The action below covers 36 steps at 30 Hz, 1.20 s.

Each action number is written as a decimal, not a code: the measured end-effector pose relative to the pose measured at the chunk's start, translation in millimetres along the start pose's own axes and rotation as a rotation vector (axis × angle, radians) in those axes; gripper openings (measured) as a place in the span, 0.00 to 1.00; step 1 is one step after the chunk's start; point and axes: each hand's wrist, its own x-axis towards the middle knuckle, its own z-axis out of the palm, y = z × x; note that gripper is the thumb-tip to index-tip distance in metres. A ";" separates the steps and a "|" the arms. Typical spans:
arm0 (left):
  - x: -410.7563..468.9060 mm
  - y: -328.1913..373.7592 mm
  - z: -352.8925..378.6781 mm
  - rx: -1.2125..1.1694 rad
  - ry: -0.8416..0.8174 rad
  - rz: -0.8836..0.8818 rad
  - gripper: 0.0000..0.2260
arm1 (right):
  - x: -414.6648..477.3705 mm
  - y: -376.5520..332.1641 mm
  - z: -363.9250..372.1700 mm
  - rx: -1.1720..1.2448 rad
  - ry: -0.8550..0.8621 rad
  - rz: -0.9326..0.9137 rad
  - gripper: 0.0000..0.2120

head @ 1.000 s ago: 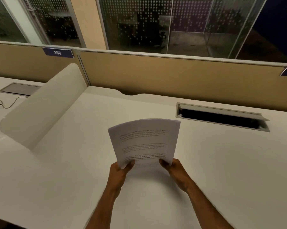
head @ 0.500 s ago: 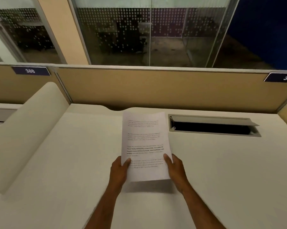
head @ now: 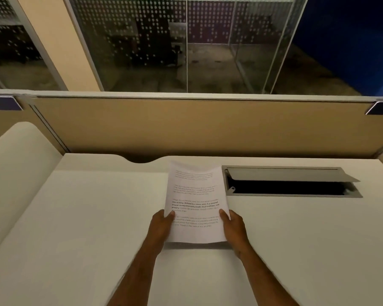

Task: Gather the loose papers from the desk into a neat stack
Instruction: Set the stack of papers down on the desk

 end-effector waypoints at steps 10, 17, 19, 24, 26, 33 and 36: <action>18.9 0.2 8.0 0.340 0.321 0.156 0.15 | 32.5 0.4 10.5 -0.285 0.182 -0.124 0.13; 18.3 0.8 10.3 0.381 0.368 0.097 0.13 | 37.5 -0.8 12.3 -0.231 0.228 -0.093 0.16; 20.4 1.5 10.3 0.391 0.362 0.084 0.13 | 39.1 -1.0 12.1 -0.228 0.227 -0.093 0.15; 26.3 3.2 9.1 0.393 0.345 0.053 0.15 | 44.1 -2.9 10.5 -0.233 0.219 -0.089 0.14; 26.6 3.4 8.3 0.388 0.351 0.045 0.15 | 44.9 -2.7 10.9 -0.248 0.218 -0.085 0.14; 20.5 4.2 5.4 0.378 0.396 0.031 0.14 | 45.2 -1.7 18.7 -0.300 0.258 0.004 0.14; 21.4 5.9 2.4 0.406 0.391 0.029 0.14 | 44.1 -1.3 21.7 -0.309 0.265 0.023 0.14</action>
